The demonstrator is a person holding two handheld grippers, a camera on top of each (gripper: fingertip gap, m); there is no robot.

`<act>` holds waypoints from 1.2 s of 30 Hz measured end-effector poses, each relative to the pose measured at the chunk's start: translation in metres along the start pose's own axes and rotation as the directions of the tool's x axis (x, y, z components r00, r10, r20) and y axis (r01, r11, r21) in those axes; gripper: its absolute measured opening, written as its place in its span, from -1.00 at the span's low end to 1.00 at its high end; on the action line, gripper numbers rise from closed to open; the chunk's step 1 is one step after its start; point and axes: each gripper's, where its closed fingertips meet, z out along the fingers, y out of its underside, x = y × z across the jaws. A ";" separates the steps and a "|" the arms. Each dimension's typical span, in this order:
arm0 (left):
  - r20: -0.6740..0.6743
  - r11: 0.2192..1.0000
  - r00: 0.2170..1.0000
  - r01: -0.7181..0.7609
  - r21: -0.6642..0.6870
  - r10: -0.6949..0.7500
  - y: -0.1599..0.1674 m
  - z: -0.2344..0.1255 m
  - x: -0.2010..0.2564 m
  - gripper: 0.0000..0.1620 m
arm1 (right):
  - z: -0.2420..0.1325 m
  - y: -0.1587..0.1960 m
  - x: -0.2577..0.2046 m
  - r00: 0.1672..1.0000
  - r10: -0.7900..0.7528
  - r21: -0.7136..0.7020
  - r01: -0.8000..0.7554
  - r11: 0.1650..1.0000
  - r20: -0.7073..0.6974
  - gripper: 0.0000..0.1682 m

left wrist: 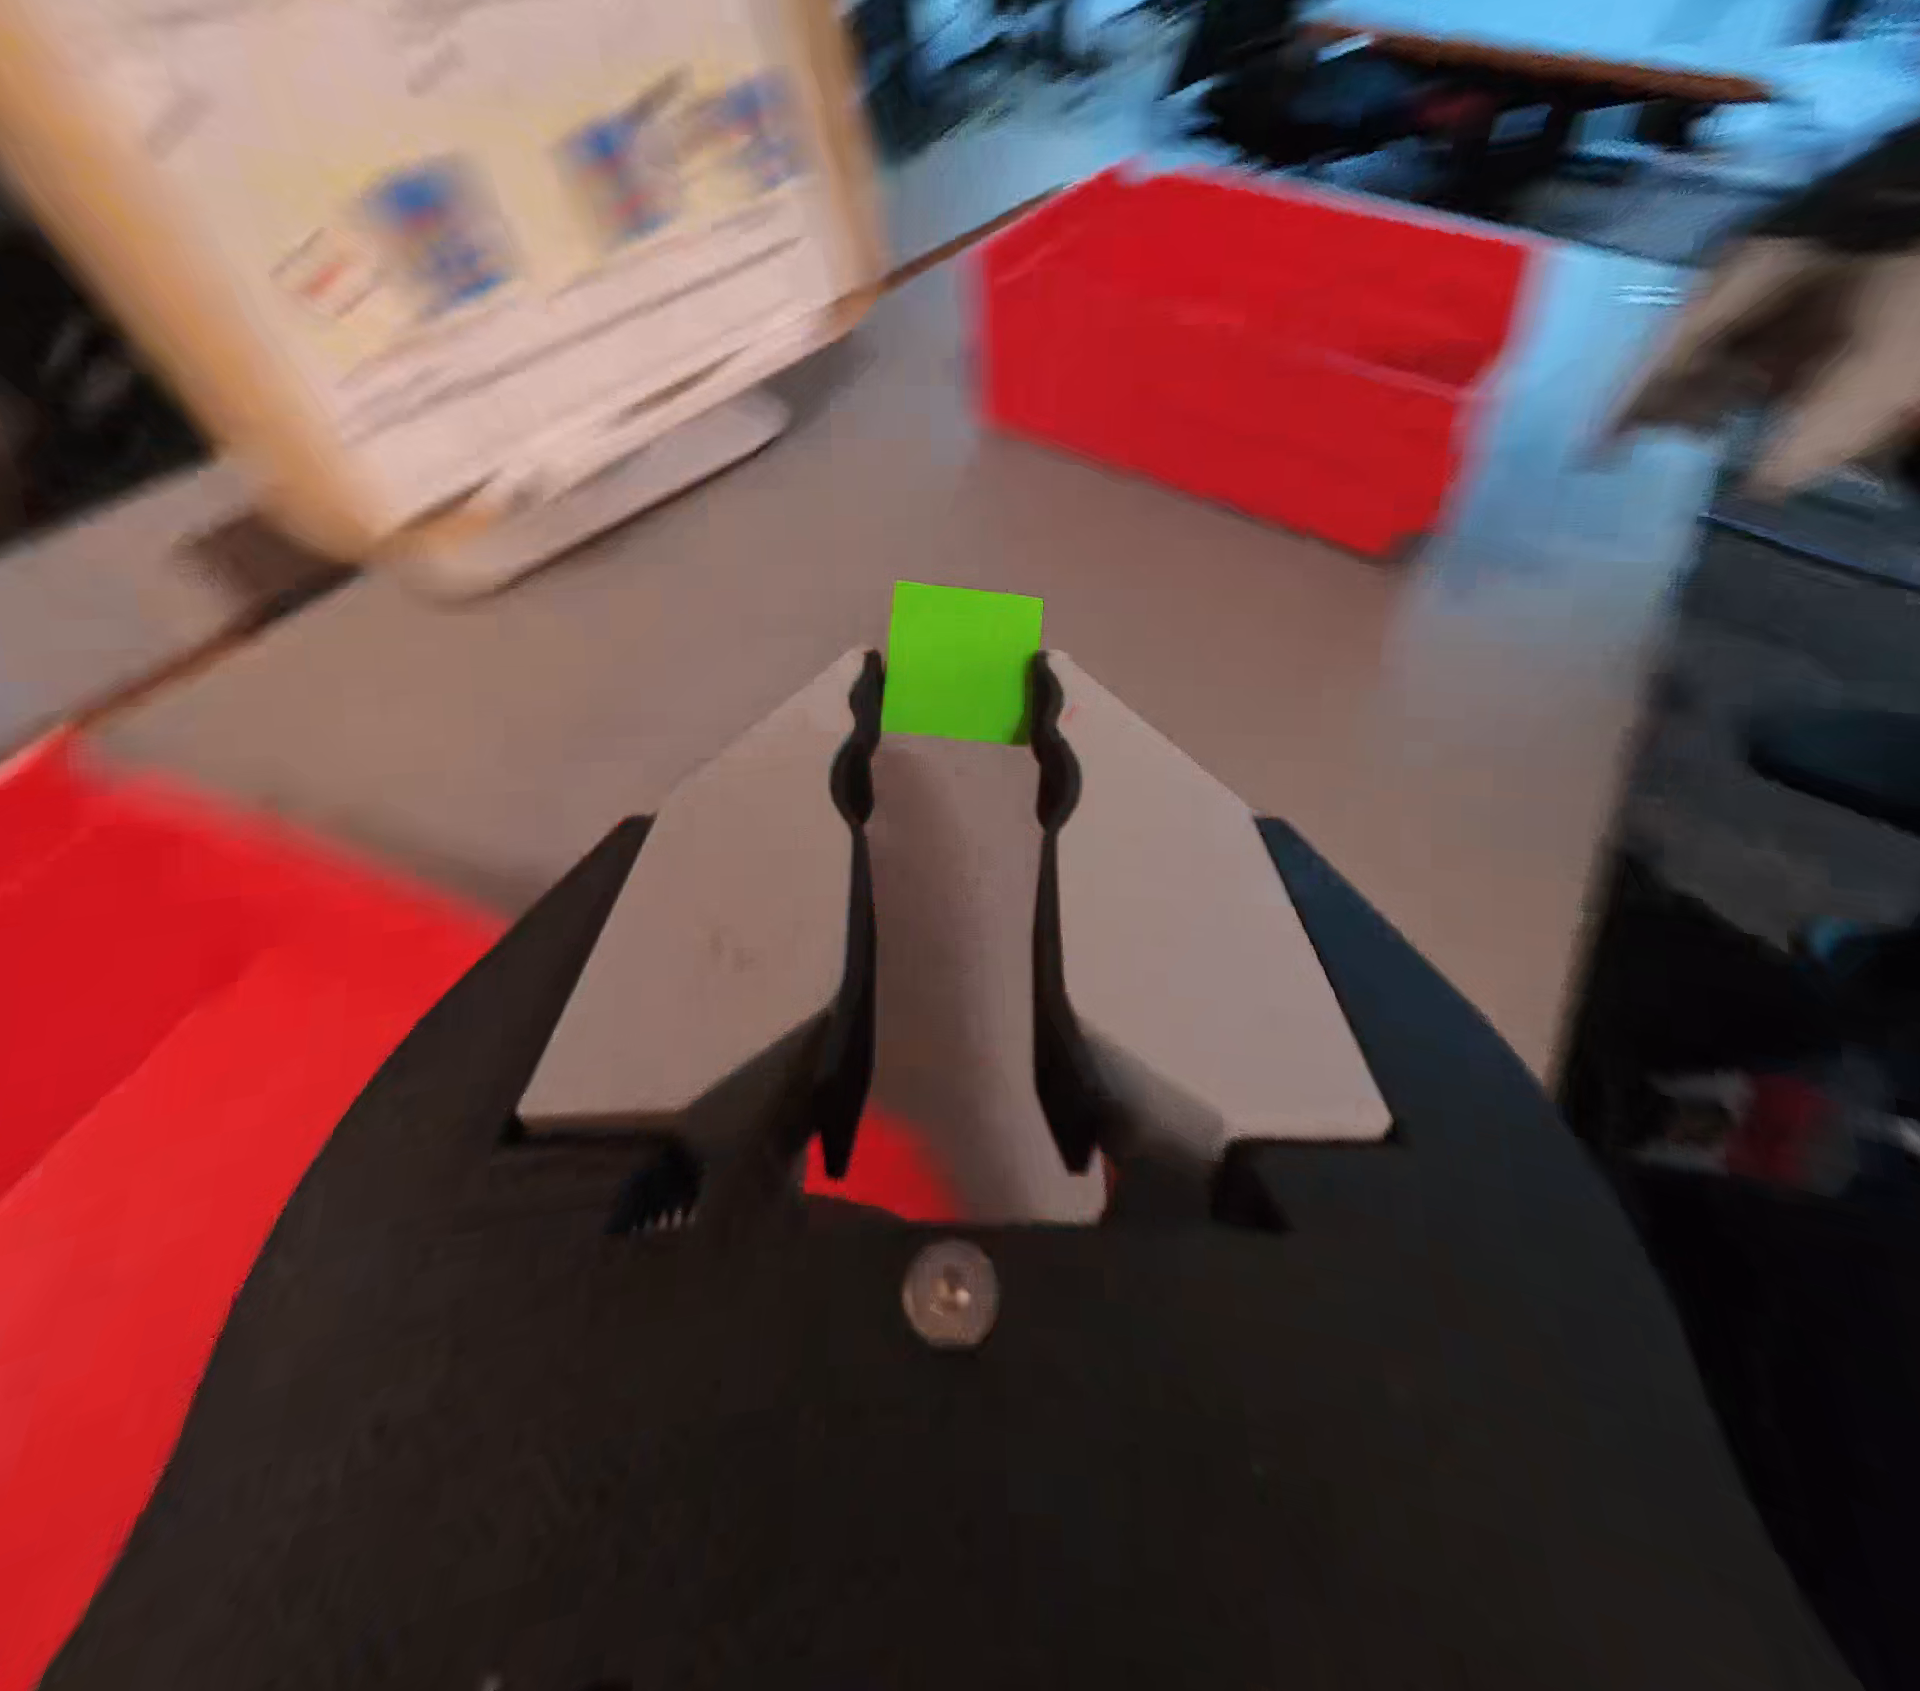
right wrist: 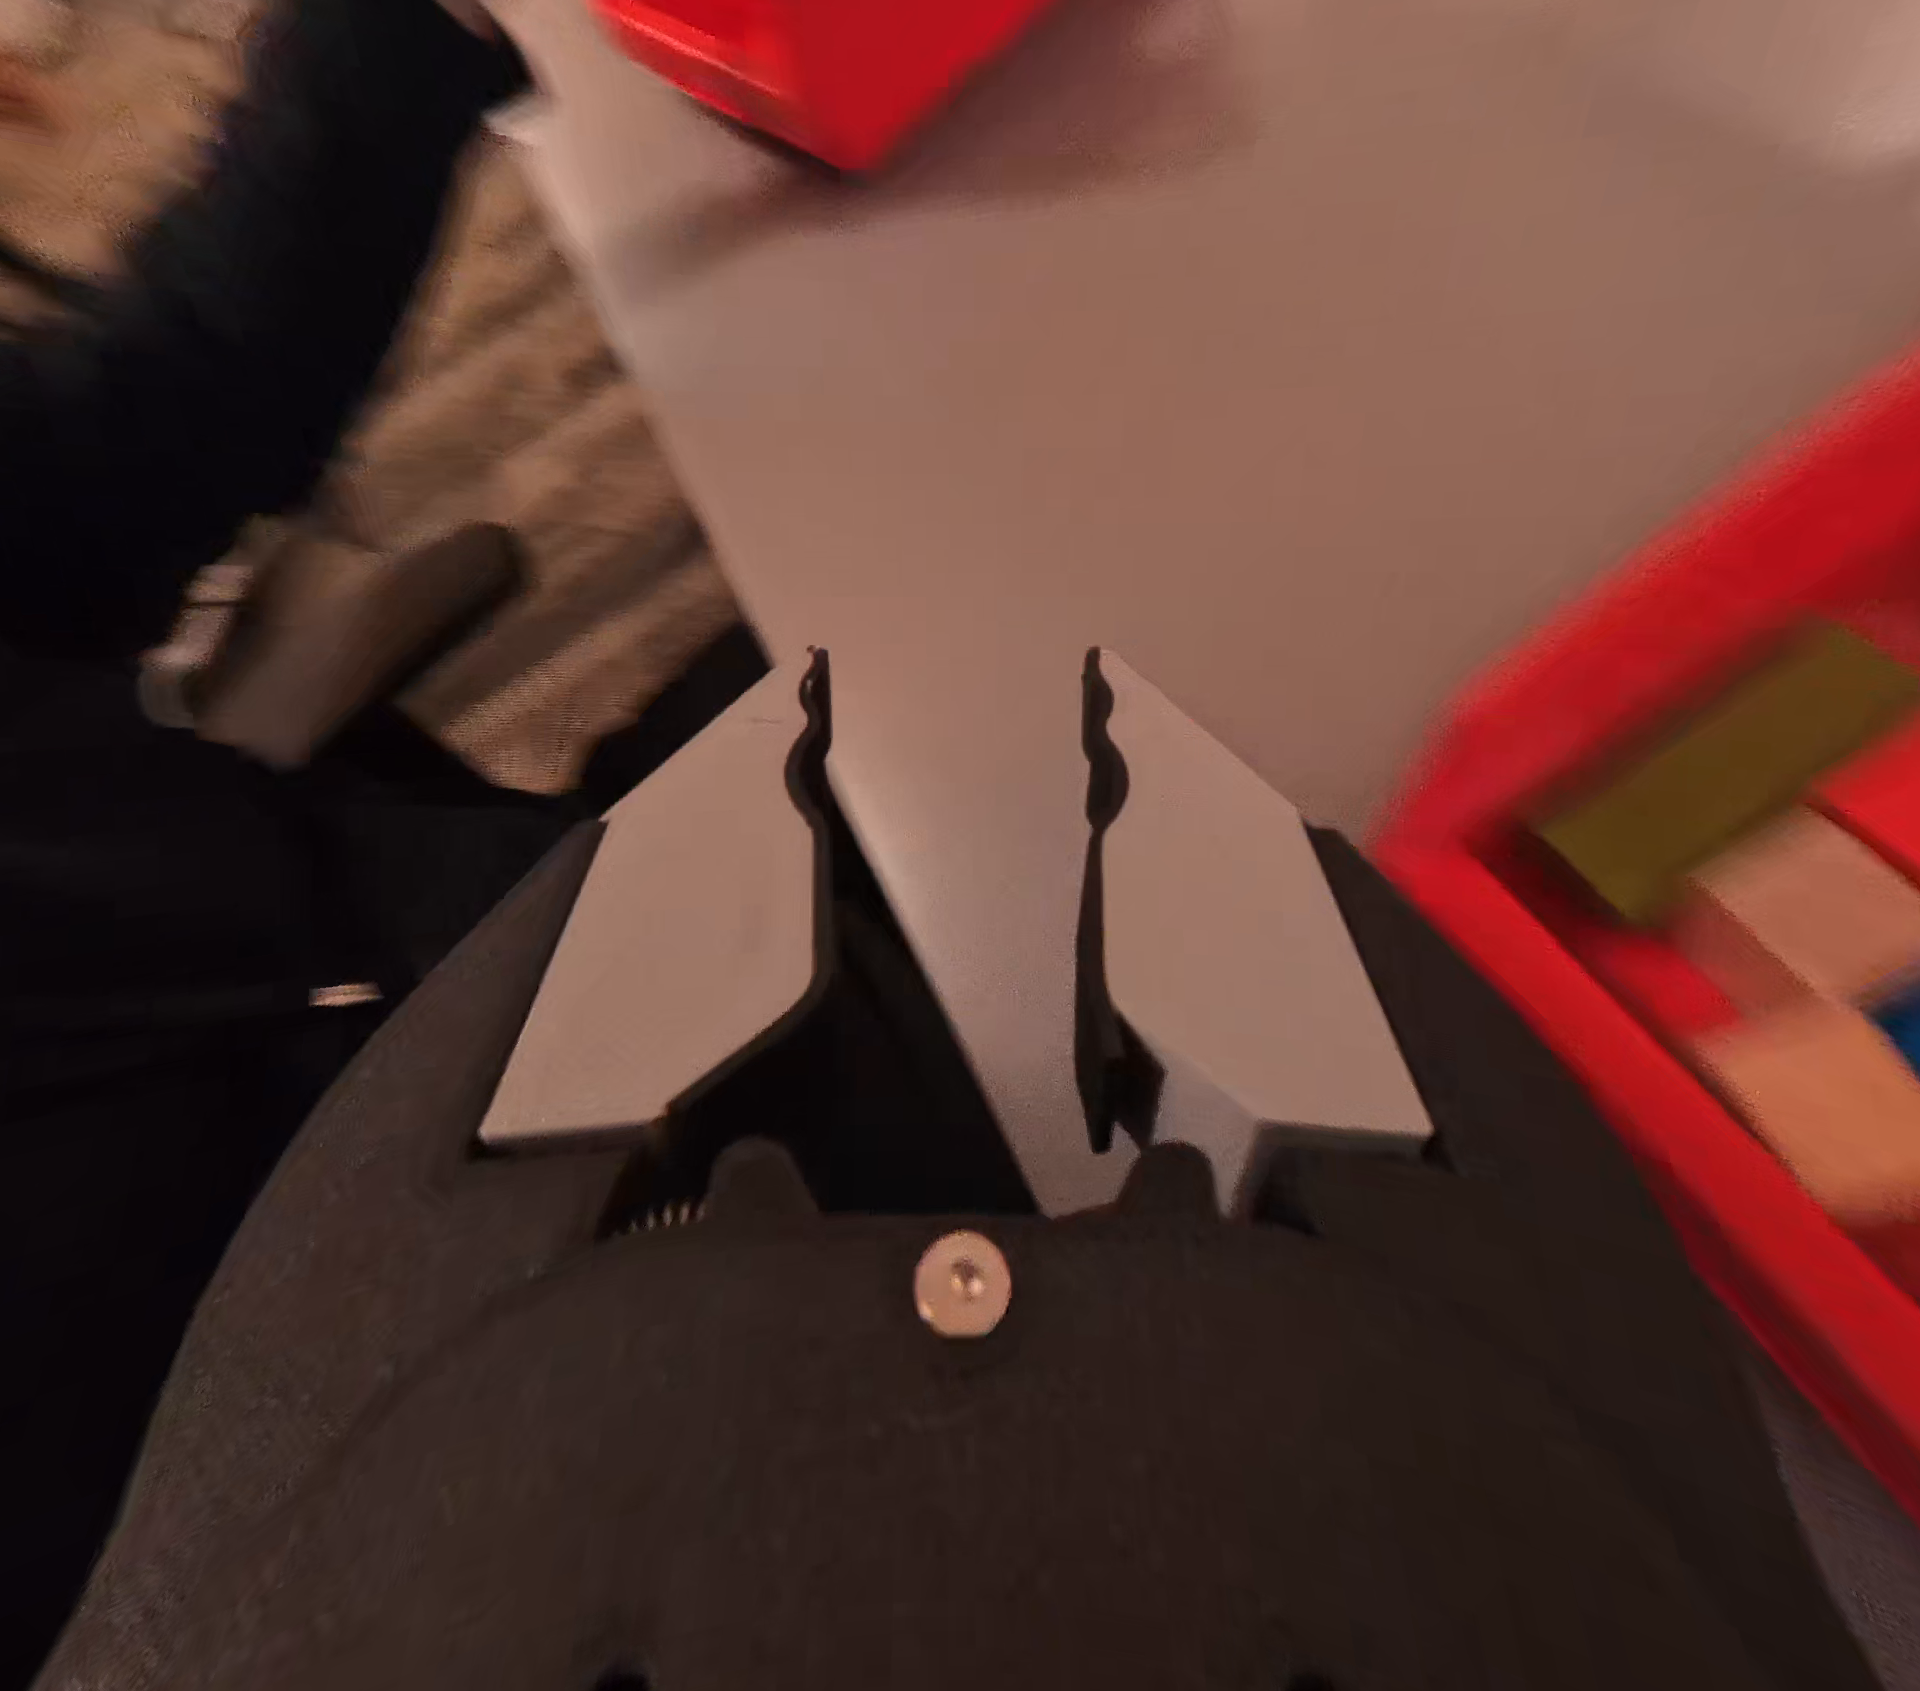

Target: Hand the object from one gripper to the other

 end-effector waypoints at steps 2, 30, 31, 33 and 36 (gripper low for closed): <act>-0.183 0.967 0.961 -0.170 0.189 0.205 -0.014 -0.007 0.090 -0.68 | 0.016 -0.019 -0.041 0.978 0.002 0.043 -0.011 0.999 0.210 -0.44; -0.181 0.853 0.857 -0.412 0.321 0.482 -0.004 0.036 0.246 -0.56 | 0.032 -0.052 -0.111 0.710 0.137 0.133 -0.310 0.942 0.690 -0.68; -0.156 0.863 0.869 -0.414 0.289 0.469 -0.004 0.036 0.237 -0.48 | 0.026 -0.055 -0.097 0.751 0.136 0.167 -0.313 0.935 0.647 -0.68; -0.058 0.878 0.893 -0.425 0.220 0.447 -0.007 0.032 0.212 -0.49 | 0.010 -0.063 -0.054 0.862 0.135 0.256 -0.290 0.922 0.489 -0.69; 0.048 0.915 0.922 -0.387 0.117 0.384 -0.006 0.023 0.176 -0.50 | -0.029 -0.071 0.054 0.985 0.173 0.337 -0.168 0.926 0.015 -0.69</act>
